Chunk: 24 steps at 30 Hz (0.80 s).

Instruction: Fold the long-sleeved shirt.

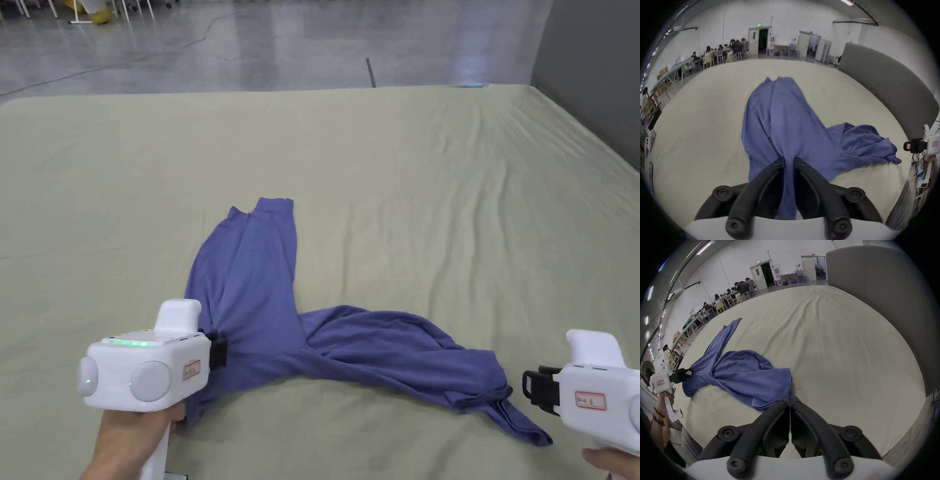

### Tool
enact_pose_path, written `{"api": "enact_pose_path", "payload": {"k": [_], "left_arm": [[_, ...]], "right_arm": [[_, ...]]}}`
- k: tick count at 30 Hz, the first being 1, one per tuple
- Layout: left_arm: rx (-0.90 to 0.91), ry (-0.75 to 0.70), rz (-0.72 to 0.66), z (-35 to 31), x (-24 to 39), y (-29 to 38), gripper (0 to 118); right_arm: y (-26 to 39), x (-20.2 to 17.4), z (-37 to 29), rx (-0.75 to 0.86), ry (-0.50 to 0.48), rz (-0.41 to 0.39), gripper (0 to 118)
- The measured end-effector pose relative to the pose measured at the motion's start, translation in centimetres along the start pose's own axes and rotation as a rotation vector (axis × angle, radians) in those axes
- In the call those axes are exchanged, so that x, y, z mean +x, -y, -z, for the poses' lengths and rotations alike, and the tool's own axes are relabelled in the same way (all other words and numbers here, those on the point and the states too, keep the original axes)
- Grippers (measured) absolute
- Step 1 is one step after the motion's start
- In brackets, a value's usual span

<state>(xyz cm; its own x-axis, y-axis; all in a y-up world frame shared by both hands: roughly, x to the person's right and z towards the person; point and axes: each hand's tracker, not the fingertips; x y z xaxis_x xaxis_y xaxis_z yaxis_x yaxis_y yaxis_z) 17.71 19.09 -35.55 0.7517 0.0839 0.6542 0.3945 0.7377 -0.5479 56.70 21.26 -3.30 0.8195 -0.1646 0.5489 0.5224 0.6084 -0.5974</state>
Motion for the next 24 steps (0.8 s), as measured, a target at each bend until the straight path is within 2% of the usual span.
{"api": "enact_pose_path", "payload": {"k": [2,4,5,6,7,8,10,13,16,17,18,19,20,21,22,23,24], "left_arm": [[0.057,0.030,-0.017,-1.2,-0.1,-0.4,8],[0.038,0.038,-0.019,-1.7,0.0,-0.7,8],[0.050,0.030,-0.009,-1.9,0.0,-0.9,8],[0.053,0.031,0.001,-1.9,0.1,-1.0,8],[0.050,0.028,0.006,-1.9,0.2,-1.1,8],[0.047,0.027,0.008,-1.7,0.3,-1.2,8],[0.035,0.031,-0.004,-1.5,0.5,-1.2,8],[0.035,0.040,-0.027,-2.0,1.1,-1.4,8],[0.042,0.042,-0.032,-2.4,1.4,-1.6,8],[0.043,0.040,-0.030,-2.3,1.3,-1.6,8],[0.042,0.040,-0.023,-2.5,1.4,-1.7,8],[0.041,0.040,-0.017,-2.6,1.4,-1.8,8],[0.043,0.039,-0.013,-2.8,1.5,-1.8,8],[0.046,0.040,-0.011,-2.8,1.4,-2.0,8],[0.049,0.040,-0.009,-3.0,1.3,-2.1,8],[0.052,0.042,-0.010,-3.1,1.3,-2.2,8],[0.059,0.040,-0.013,-3.3,1.4,-2.3,8]], "right_arm": [[-0.5,0.2,0.0,0.013,0.008,0.000,4],[-1.1,0.6,0.4,0.018,0.012,0.006,5],[-1.4,0.7,0.6,0.016,0.007,0.004,39],[-1.6,0.8,1.1,0.004,0.008,-0.005,87],[-1.6,0.8,1.7,-0.037,0.021,-0.021,113],[-1.5,0.7,2.1,-0.075,0.026,-0.027,111],[-1.0,0.7,2.3,-0.071,0.010,-0.026,100],[0.1,0.3,3.8,-0.143,0.009,-0.038,97],[1.0,-0.4,6.0,-0.201,0.032,-0.099,92],[1.3,-0.7,6.7,-0.212,0.050,-0.127,75],[1.7,-1.2,7.1,-0.188,0.120,-0.175,61],[1.9,-1.7,7.1,-0.172,0.089,-0.193,60],[1.8,-1.9,6.8,-0.174,0.102,-0.202,56],[1.6,-2.0,6.4,-0.161,0.090,-0.188,45],[1.4,-1.8,6.1,-0.111,0.063,-0.153,18],[1.3,-1.8,5.9,-0.087,0.053,-0.126,9],[0.9,-1.8,5.5,-0.121,0.073,-0.136,9]]}}
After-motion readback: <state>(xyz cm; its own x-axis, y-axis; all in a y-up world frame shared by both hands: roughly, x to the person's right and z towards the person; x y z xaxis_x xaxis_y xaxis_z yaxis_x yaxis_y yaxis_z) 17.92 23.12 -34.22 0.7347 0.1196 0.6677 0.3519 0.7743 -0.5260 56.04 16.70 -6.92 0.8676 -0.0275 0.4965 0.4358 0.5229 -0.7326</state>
